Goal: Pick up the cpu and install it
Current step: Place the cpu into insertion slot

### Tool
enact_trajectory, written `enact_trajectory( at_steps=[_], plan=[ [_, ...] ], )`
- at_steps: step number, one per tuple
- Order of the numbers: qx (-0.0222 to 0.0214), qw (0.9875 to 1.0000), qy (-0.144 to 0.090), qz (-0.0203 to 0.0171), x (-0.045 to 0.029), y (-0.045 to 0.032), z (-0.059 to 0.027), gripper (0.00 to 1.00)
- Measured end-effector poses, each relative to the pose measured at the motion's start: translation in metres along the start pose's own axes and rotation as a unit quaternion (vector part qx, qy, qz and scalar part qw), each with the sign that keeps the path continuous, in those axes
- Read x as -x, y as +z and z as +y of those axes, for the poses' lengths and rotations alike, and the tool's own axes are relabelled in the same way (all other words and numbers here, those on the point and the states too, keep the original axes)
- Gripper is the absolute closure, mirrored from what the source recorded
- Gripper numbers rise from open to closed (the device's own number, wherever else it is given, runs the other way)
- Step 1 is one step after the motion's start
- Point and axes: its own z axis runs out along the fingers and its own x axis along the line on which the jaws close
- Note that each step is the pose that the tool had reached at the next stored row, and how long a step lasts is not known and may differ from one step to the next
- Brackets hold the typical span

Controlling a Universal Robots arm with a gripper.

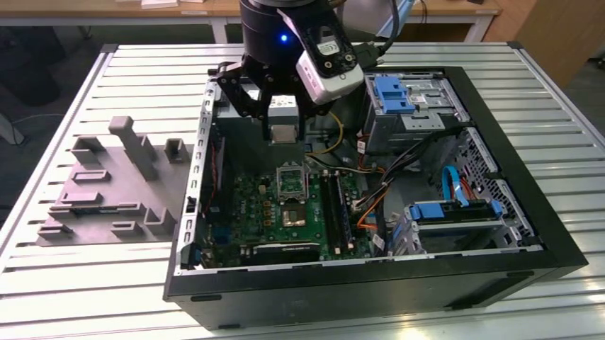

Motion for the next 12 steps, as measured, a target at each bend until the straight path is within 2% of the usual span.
enact_trajectory(
  at_steps=[3,12],
  plan=[
    [-0.0003,1.0,0.0,0.0,0.0,0.0018,-0.0007,0.53],
    [-0.0004,1.0,-0.004,0.0,0.0061,0.0182,-0.0016,0.53]
  ],
)
